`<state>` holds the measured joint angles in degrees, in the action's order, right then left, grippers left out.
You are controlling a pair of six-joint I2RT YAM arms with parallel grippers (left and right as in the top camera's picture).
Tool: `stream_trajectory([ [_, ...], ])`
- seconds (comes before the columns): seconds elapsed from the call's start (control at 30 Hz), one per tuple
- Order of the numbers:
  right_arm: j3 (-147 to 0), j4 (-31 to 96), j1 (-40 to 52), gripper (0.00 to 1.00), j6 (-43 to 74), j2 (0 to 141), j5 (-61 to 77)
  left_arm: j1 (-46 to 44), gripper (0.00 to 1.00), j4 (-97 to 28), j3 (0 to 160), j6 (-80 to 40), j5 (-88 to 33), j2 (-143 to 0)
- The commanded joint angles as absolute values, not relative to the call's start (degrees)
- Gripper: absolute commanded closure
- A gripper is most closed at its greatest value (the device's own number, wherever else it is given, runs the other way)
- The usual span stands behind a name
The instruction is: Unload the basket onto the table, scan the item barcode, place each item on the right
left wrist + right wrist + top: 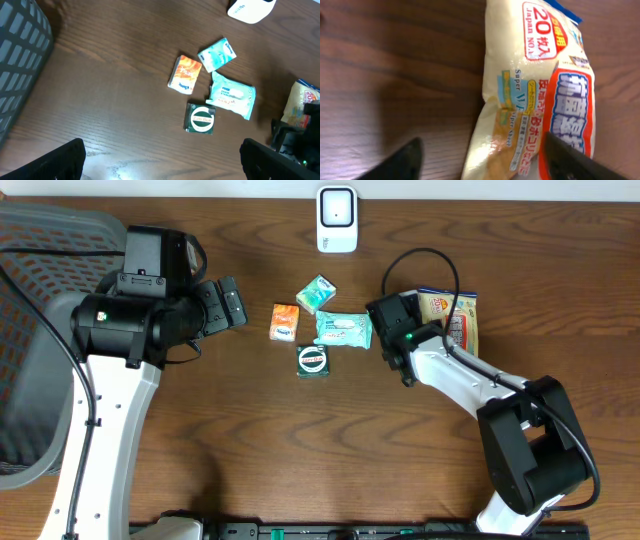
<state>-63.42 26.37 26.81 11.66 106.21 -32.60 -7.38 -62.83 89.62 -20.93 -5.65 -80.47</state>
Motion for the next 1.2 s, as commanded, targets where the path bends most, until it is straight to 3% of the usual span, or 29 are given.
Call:
stream_trajectory([
  [0.0, -67.5, 27.0, 26.2, 0.19, 12.2, 103.6, -32.3, -7.1, 0.02, -63.0, 90.3, -20.6, -5.3, -80.5],
  [0.17, -70.7, 27.0, 21.8, 0.13, 13.3, 99.5, -27.4, -7.1, 0.02, -63.0, 90.3, -20.6, -5.3, -80.5],
  [0.4, -71.0, 27.6, 6.4, 0.09, 13.3, 96.6, -2.3, -7.1, 0.02, -63.0, 90.3, -20.6, -5.3, -80.5],
  [0.43, -71.0, 28.2, 4.2, 0.16, 13.2, 96.9, 1.4, -7.1, 0.02, -63.0, 90.3, -20.6, -5.3, -80.5],
  [0.5, -71.0, 30.2, -0.1, 0.39, 13.2, 97.8, 7.3, -7.1, 0.02, -63.0, 90.3, -20.6, -5.3, -80.5],
  [0.57, -71.0, 32.2, -3.2, 0.42, 13.2, 99.0, 10.4, -7.1, 0.02, -63.0, 90.3, -20.6, -5.3, -80.5],
  [0.63, -70.7, 33.6, -5.4, 0.37, 13.2, 100.4, 12.3, -7.1, 0.02, -63.0, 90.3, -20.6, -5.3, -80.5],
  [0.73, -69.8, 33.7, -7.5, 0.17, 12.4, 102.9, 15.0, -7.1, 0.02, -63.0, 90.3, -20.6, -5.3, -80.5],
  [0.77, -69.7, 33.7, -7.9, 0.15, 11.6, 103.8, 16.2, -7.1, 0.02, -63.0, 90.3, -20.6, -5.3, -80.5],
  [1.07, -69.7, 34.0, -8.3, 0.13, 9.6, 110.5, 23.1, -7.1, 0.02, -63.0, 90.3, -20.6, -5.3, -80.5],
  [1.17, -69.6, 34.6, -8.3, 0.20, 9.2, 111.9, 23.1, -7.1, 0.02, -63.0, 90.3, -20.6, -5.3, -80.5],
])
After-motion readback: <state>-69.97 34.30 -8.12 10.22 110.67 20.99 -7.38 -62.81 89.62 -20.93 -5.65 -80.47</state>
